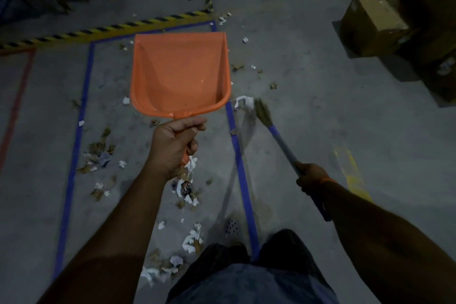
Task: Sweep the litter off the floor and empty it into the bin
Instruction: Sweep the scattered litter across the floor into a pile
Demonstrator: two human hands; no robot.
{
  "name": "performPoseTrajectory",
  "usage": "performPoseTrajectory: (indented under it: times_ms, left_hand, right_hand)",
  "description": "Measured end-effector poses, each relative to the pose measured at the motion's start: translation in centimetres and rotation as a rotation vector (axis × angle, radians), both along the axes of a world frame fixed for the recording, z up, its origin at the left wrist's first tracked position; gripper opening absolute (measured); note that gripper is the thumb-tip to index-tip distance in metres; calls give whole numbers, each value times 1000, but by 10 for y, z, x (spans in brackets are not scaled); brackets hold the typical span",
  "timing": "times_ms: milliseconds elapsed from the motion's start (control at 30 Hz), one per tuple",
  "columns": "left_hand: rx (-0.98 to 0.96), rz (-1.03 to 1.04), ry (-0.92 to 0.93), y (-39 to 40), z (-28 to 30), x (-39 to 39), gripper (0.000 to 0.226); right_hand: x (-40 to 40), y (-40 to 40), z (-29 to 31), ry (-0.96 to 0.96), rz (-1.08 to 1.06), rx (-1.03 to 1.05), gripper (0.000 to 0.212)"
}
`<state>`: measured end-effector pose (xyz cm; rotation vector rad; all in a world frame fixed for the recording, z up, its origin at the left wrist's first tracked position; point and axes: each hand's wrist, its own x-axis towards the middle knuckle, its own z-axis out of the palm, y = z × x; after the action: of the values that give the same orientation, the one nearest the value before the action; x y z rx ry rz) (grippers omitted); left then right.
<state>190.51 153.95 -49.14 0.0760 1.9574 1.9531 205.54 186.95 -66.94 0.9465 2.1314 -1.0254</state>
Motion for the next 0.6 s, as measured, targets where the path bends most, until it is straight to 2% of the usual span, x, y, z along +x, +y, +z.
performPoseTrajectory:
  times_ms: [100, 267, 433, 600]
  left_hand:
    - [-27, 38, 3, 1, -3, -18, 33]
    - [-59, 108, -1, 22, -9, -53, 33]
    - [-43, 184, -9, 75, -6, -89, 32]
    - [-30, 200, -8, 144, 0, -122, 32]
  right_hand:
    - [-29, 10, -7, -45, 32, -20, 61]
    - [-61, 12, -17, -109, 277, -81, 45]
    - [-104, 64, -8, -81, 509, -141, 63]
    - [-139, 151, -7, 4, 423, -135, 72]
